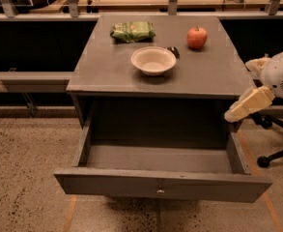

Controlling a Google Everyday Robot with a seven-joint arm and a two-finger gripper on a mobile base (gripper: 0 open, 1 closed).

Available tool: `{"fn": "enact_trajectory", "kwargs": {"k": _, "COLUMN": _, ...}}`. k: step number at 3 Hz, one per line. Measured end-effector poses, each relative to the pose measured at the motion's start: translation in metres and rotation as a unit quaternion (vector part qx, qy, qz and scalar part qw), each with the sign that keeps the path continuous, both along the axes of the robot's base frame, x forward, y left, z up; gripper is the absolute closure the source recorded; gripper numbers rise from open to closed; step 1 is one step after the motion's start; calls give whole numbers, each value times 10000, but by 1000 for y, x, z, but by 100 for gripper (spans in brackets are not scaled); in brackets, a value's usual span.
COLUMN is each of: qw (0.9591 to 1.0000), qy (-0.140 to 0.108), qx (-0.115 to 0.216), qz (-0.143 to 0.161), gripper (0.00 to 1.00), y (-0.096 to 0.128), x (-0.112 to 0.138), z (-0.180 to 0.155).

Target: Place apple into top drawer

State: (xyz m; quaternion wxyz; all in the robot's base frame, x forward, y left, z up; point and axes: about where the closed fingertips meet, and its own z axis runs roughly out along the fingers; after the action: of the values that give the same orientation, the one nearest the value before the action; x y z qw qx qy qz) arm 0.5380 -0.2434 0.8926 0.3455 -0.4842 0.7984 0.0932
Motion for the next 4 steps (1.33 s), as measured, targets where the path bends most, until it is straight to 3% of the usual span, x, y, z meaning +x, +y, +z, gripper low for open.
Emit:
{"fn": "enact_trajectory", "kwargs": {"k": 1, "qw": 9915, "qy": -776, "qx": 973, "qz": -372, "gripper": 0, "y": -20, "x": 56, "z": -6}}
{"fn": "enact_trajectory", "kwargs": {"k": 2, "qw": 9761, "qy": -1360, "qx": 1374, "qz": -991, "gripper": 0, "y": -47, "x": 100, "z": -3}}
{"fn": "enact_trajectory", "kwargs": {"k": 3, "qw": 9710, "qy": -1564, "qx": 1368, "qz": -1185, "gripper": 0, "y": -55, "x": 112, "z": 2}}
{"fn": "enact_trajectory", "kwargs": {"k": 4, "qw": 9710, "qy": -1563, "qx": 1368, "qz": -1184, "gripper": 0, "y": -55, "x": 112, "z": 2}}
